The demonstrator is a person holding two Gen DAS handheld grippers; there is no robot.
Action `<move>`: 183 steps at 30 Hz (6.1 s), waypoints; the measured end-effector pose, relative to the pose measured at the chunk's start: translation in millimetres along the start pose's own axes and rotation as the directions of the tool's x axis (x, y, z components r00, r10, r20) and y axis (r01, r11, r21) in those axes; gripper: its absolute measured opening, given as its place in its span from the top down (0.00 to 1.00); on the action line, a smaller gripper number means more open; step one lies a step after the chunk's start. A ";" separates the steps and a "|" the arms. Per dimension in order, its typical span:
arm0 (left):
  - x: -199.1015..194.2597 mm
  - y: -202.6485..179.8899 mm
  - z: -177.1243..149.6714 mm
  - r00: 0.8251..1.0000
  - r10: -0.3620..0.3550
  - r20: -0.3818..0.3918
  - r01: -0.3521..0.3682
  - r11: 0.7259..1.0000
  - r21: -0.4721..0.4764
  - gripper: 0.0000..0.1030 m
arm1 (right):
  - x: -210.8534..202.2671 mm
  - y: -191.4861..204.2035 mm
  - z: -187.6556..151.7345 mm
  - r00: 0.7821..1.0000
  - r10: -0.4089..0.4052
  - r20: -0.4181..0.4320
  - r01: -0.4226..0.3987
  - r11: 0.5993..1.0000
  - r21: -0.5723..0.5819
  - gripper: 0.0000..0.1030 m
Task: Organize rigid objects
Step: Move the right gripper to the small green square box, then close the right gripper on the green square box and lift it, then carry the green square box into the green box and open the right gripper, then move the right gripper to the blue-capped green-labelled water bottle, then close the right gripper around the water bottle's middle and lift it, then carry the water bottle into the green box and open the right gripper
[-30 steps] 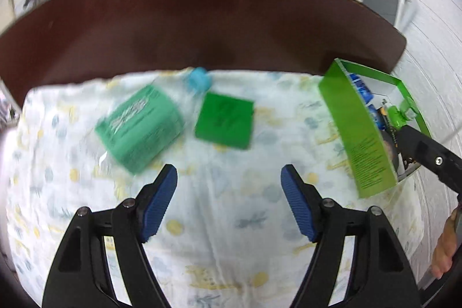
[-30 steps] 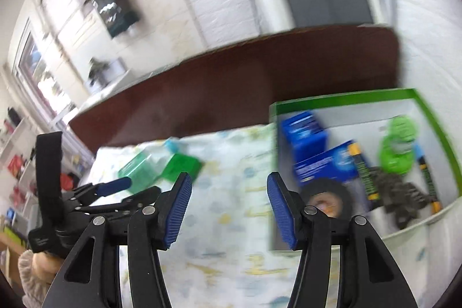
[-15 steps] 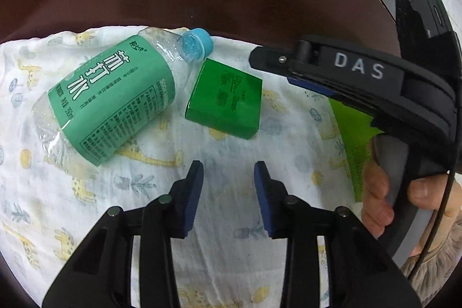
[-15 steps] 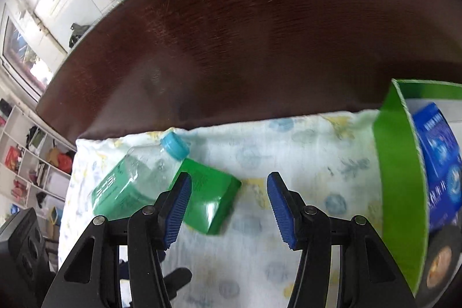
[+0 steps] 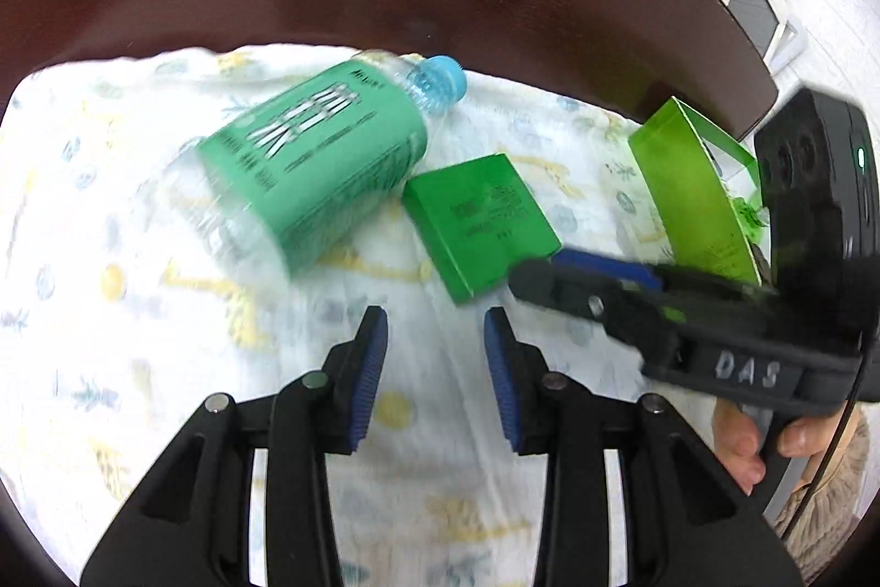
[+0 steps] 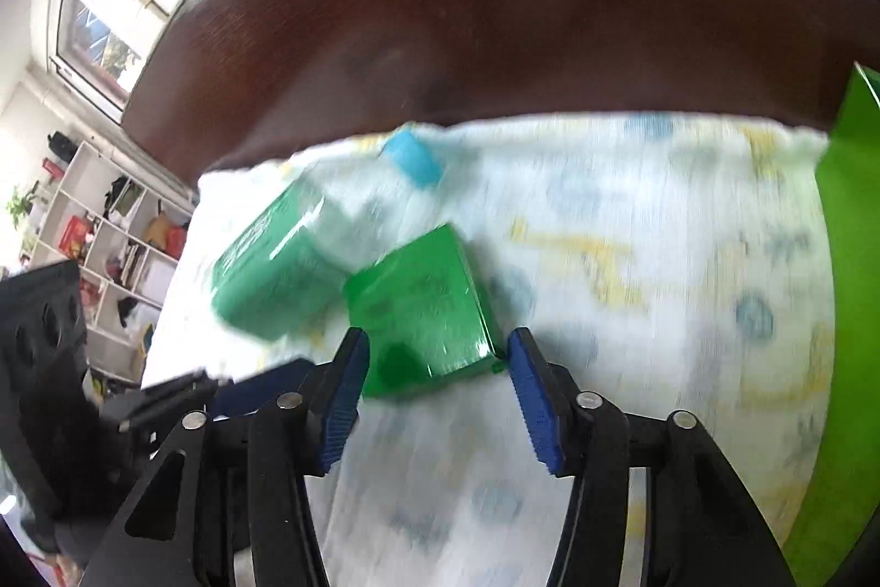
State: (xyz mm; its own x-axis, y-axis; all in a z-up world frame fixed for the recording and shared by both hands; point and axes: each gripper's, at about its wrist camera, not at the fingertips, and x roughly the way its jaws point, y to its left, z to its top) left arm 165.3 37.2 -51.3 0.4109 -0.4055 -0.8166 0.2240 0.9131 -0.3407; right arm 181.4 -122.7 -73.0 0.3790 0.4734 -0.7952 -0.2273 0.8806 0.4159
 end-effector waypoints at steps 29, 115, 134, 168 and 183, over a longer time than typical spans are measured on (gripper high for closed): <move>-24.9 -61.3 30.6 0.994 -0.010 0.105 0.009 1.000 0.011 0.80 | -50.2 -7.2 6.6 0.993 0.027 0.113 -0.040 0.992 0.117 0.77; -25.9 59.3 51.7 0.982 0.149 0.118 -0.111 0.953 -0.282 0.51 | 36.2 5.6 90.6 0.988 0.010 0.152 -0.019 0.998 0.057 0.59; -39.9 -11.8 -26.8 0.999 0.010 0.032 -0.008 0.999 -0.050 0.51 | -66.7 -10.8 -81.1 0.985 -0.047 0.163 0.016 0.983 0.185 0.59; -65.7 -67.4 -40.6 0.993 0.059 0.098 -0.062 0.998 0.030 0.50 | -106.9 -11.5 -94.1 0.978 -0.024 0.206 0.016 0.999 0.039 0.59; -54.1 -223.1 3.7 0.985 -0.024 0.172 -0.034 0.944 0.328 0.50 | -225.7 -90.9 -100.7 0.887 -0.099 0.450 0.023 0.985 0.172 0.59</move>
State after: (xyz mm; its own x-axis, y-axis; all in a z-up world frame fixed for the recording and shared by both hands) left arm 96.4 -144.7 70.7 0.5516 -0.4286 -0.7156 0.4868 0.8620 -0.1410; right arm 26.1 -311.9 24.3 0.7626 0.3431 -0.5484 -0.0605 0.8819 0.4676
